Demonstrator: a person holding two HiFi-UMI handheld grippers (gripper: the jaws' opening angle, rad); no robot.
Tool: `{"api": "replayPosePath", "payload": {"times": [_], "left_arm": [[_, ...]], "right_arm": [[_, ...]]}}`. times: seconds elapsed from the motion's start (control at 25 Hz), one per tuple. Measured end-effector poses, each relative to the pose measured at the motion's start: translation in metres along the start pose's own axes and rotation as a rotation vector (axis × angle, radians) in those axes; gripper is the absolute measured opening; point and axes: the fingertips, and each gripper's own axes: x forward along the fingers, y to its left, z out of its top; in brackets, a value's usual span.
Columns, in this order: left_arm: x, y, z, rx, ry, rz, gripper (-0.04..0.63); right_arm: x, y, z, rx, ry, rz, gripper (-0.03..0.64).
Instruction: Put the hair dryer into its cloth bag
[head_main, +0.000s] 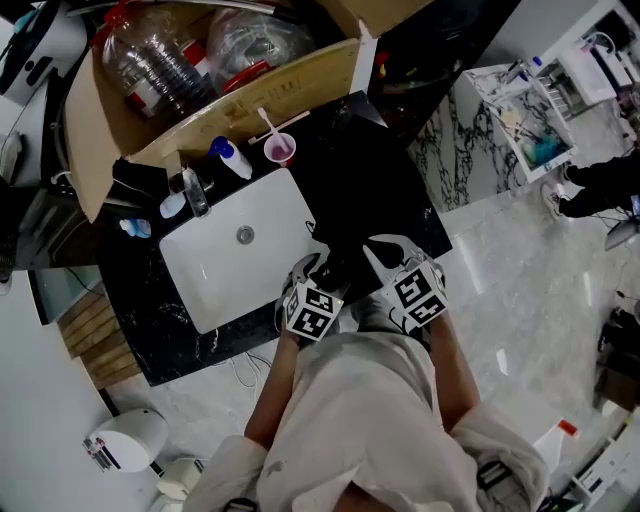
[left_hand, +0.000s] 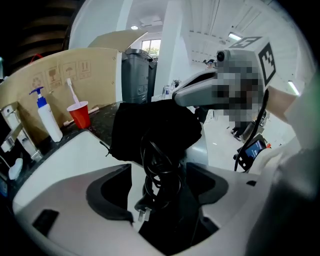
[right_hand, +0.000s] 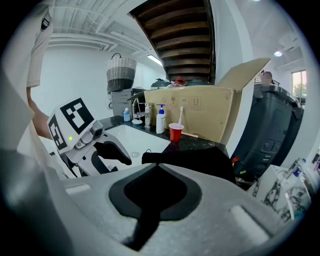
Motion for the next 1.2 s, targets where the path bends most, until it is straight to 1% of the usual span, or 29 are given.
{"api": "replayPosePath", "payload": {"times": [0.08, 0.2, 0.28, 0.32, 0.44, 0.48, 0.6, 0.8, 1.2], "left_arm": [[0.002, -0.001, -0.012, 0.024, 0.038, -0.001, 0.324], [0.009, 0.001, -0.031, 0.086, 0.113, 0.019, 0.324], [0.012, 0.003, -0.036, 0.121, 0.127, 0.036, 0.321], [0.011, 0.004, -0.036, 0.139, 0.124, 0.039, 0.262], [0.01, 0.003, -0.034, 0.2, 0.133, 0.03, 0.201], [0.01, 0.002, -0.033, 0.201, 0.131, 0.018, 0.198], [0.009, 0.0, -0.023, 0.167, 0.091, -0.011, 0.184], [0.011, 0.003, 0.003, 0.136, 0.014, 0.006, 0.176], [0.028, 0.012, 0.041, 0.102, -0.089, 0.035, 0.17]], "right_arm": [[0.0, 0.0, -0.001, 0.002, 0.005, -0.003, 0.011], [-0.001, 0.001, -0.001, 0.004, 0.009, -0.003, 0.011], [-0.001, 0.001, -0.002, 0.009, 0.011, -0.001, 0.011], [-0.001, 0.002, -0.002, 0.007, 0.009, 0.0, 0.011], [0.0, 0.004, -0.001, -0.001, 0.001, 0.011, 0.011], [0.0, 0.005, -0.002, -0.001, 0.003, 0.015, 0.011], [-0.001, 0.009, -0.003, 0.004, 0.014, 0.03, 0.011], [0.0, 0.016, -0.003, -0.007, 0.01, 0.064, 0.011], [0.002, 0.023, -0.004, -0.012, 0.005, 0.109, 0.011]]}}
